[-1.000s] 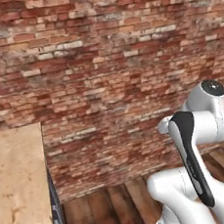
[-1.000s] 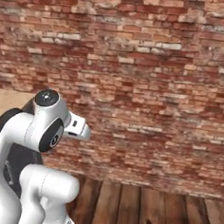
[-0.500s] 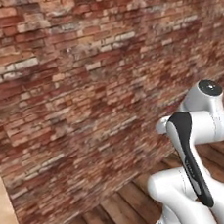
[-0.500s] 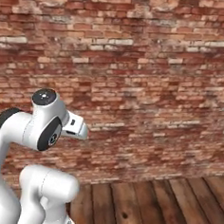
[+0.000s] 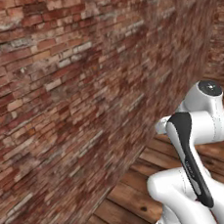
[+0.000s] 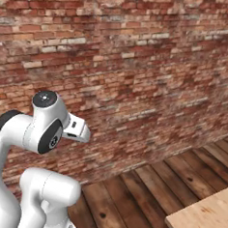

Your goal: Retrieve the sausage and cheese from the fridge and place them on the cutting board on the counter.

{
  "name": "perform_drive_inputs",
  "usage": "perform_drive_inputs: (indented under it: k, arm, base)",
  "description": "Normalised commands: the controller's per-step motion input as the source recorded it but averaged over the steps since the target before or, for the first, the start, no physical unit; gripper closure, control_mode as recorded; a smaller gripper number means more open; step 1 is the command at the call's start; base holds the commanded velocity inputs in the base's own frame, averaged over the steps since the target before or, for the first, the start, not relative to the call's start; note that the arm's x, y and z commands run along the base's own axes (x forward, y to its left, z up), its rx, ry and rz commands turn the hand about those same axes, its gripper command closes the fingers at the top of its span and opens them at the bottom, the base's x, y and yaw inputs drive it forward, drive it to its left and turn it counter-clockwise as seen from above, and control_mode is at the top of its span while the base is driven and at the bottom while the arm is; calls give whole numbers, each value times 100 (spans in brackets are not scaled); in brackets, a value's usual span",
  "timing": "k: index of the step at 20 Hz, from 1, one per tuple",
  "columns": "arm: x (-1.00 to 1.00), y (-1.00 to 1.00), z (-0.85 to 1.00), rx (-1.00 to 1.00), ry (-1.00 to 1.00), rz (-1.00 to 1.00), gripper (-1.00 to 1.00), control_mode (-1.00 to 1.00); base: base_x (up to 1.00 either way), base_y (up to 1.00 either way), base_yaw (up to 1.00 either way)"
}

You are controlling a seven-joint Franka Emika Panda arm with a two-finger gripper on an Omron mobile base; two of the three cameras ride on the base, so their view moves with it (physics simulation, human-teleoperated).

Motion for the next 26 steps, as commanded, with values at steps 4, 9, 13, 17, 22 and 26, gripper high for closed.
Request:
perform_drive_inputs:
  k: [4, 9, 13, 17, 22, 26]
  arm:
    - [0, 0, 0, 0, 0, 0, -100, 100]
    - [0, 0, 0, 0, 0, 0, -100, 100]
    - [0, 0, 0, 0, 0, 0, -100, 100]
    - [0, 0, 0, 0, 0, 0, -100, 100]
    - [0, 0, 0, 0, 0, 0, -100, 100]
    - [0, 0, 0, 0, 0, 0, -100, 100]
  base:
    - [38, 9, -61]
    - [39, 9, -61]
    - [47, 8, -51]
    - [62, 12, -36]
    - [74, 15, -23]
    - [79, 14, -15]
